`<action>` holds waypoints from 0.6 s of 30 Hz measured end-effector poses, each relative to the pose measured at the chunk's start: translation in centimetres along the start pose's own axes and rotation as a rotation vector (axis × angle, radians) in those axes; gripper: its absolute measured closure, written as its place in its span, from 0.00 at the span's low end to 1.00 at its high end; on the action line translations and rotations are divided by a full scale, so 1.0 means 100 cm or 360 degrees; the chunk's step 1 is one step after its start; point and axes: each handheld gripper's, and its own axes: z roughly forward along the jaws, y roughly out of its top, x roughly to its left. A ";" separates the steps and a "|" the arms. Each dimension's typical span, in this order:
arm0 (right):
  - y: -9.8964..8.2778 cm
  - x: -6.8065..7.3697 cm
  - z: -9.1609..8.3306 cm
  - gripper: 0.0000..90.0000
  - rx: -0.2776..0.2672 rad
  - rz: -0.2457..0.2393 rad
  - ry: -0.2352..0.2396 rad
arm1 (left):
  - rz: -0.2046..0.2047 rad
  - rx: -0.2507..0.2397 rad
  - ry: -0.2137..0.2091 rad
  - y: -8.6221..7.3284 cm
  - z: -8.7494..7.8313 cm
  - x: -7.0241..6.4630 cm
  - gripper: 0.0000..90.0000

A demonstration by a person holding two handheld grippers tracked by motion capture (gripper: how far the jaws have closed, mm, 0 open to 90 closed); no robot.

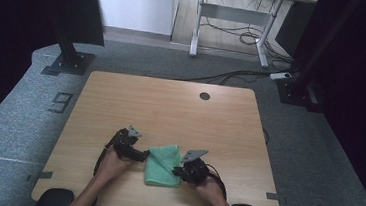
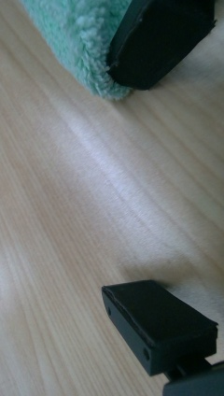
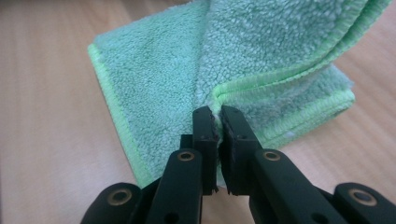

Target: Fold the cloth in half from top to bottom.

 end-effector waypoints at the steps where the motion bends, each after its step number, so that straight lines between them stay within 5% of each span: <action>1: 0.001 -0.003 0.001 0.94 -0.0001 -0.0004 -0.0007 | -0.0005 -0.0007 0.0002 0.001 0.001 0.001 0.01; 11: 0.006 -0.018 0.005 0.94 -0.0032 0.0037 -0.0024 | -0.0009 0.0032 0.0003 0.007 -0.003 0.012 0.07; 18: 0.002 -0.023 0.005 0.93 -0.0070 0.0118 0.0025 | 0.0019 -0.0050 -0.0161 0.029 -0.025 0.008 0.22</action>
